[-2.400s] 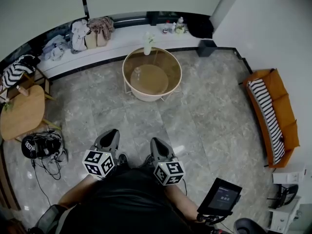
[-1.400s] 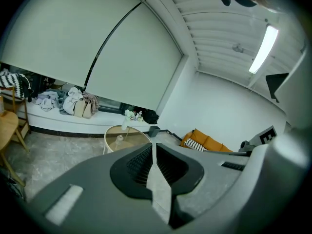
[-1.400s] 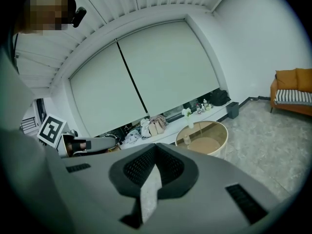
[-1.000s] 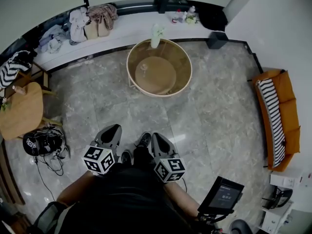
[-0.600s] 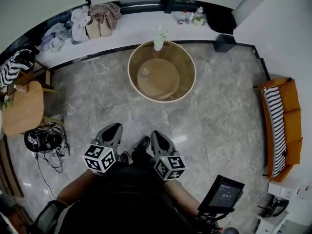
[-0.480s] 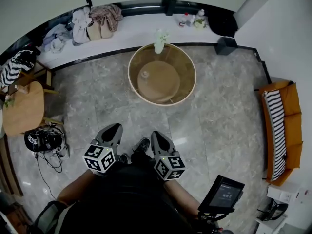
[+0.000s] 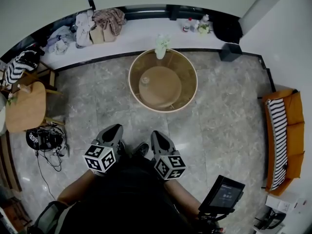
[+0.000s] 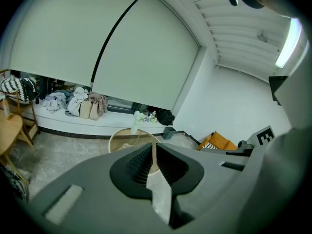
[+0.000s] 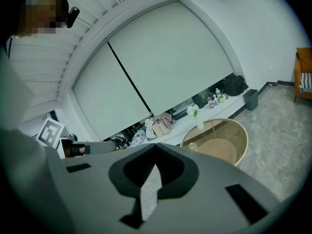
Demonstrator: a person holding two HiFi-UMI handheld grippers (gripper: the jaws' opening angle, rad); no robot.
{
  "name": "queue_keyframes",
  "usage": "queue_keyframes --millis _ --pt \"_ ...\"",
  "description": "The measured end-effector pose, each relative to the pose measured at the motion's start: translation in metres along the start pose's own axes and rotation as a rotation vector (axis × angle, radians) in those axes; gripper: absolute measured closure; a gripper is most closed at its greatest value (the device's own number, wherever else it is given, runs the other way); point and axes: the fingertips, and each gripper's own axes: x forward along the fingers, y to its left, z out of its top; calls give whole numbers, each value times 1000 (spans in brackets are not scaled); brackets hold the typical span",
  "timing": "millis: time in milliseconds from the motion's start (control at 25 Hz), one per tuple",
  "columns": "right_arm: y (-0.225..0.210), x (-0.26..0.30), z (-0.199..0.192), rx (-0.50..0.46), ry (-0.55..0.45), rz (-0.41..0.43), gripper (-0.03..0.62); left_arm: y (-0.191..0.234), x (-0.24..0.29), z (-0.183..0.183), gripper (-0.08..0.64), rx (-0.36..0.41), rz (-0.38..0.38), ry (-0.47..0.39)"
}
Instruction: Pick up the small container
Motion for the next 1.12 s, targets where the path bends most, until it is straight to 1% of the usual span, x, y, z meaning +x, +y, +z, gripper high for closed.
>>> queue_keyframes --millis 280,520,680,840,1120 --pt "-3 10 2 4 12 -1 586 1 10 1 534 4 -8 24" --pt "-20 23 16 -14 7 -43 586 1 41 11 534 9 -56 33" --pt "-28 40 26 -23 13 -70 586 6 65 23 534 -4 -104 34" --pt "-42 61 40 -25 21 -107 586 17 96 37 534 -16 -137 58" --pt "-49 108 73 -36 -1 -124 586 51 140 76 534 23 -126 68"
